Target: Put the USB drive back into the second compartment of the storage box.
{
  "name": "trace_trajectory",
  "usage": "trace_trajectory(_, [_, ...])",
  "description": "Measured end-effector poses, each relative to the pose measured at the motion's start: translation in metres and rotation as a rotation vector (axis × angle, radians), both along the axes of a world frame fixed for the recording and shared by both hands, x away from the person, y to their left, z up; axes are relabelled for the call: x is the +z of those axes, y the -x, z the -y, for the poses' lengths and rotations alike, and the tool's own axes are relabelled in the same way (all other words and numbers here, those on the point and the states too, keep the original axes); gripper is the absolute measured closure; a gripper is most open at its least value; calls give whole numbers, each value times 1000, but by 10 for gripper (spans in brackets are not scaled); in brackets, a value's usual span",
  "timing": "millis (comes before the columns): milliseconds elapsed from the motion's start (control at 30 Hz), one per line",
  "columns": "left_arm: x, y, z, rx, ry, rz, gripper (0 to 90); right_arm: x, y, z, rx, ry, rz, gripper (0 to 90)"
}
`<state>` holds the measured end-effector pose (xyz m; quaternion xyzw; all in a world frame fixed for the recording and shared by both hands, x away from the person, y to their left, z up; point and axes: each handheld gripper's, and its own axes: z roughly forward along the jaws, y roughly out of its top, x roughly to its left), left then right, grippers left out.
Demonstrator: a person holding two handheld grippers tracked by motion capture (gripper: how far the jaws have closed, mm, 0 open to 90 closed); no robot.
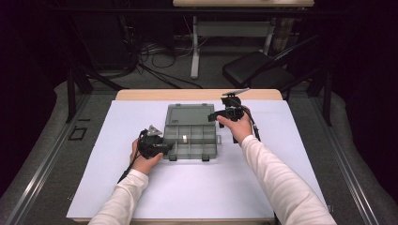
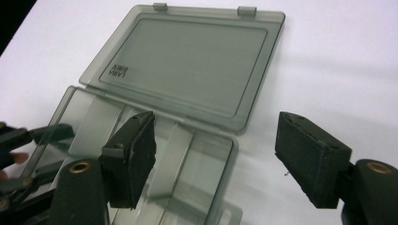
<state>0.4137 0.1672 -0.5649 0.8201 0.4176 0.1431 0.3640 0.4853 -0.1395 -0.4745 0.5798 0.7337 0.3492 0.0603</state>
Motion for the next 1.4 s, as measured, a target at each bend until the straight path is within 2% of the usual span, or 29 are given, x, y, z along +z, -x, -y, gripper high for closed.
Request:
trace_trajectory(100, [0,0,0,3,6,-1,483,3,-8,-6,-4,10,-11,272])
trace_trajectory(233, [0,0,0,0,4,-1,483,7,-19,-13,-8,0,-34,244])
trace_trajectory(333, [0,0,-1,-6,2,-6,483,7,-27,-19,-15,24,-42,239])
trace_trajectory(367, [0,0,-1,-6,3,-6,483,7,-29,-20,-19,37,-47,235])
trace_trajectory(433, [0,0,-1,-6,4,-6,482,7,-32,-25,-27,30,-35,227])
trace_trajectory(733, [0,0,-1,-3,8,-8,481,4,-44,-41,-37,60,-61,220])
trace_trajectory(767, [0,0,-1,-3,8,-9,481,2,-45,-42,-39,48,-53,220])
trace_trajectory(1300, [-1,0,-1,-1,15,-9,482,-19,-57,-39,-63,55,-81,230])
trace_trajectory(1400, [-1,0,-1,0,16,-9,482,-24,-60,-37,-75,66,-100,238])
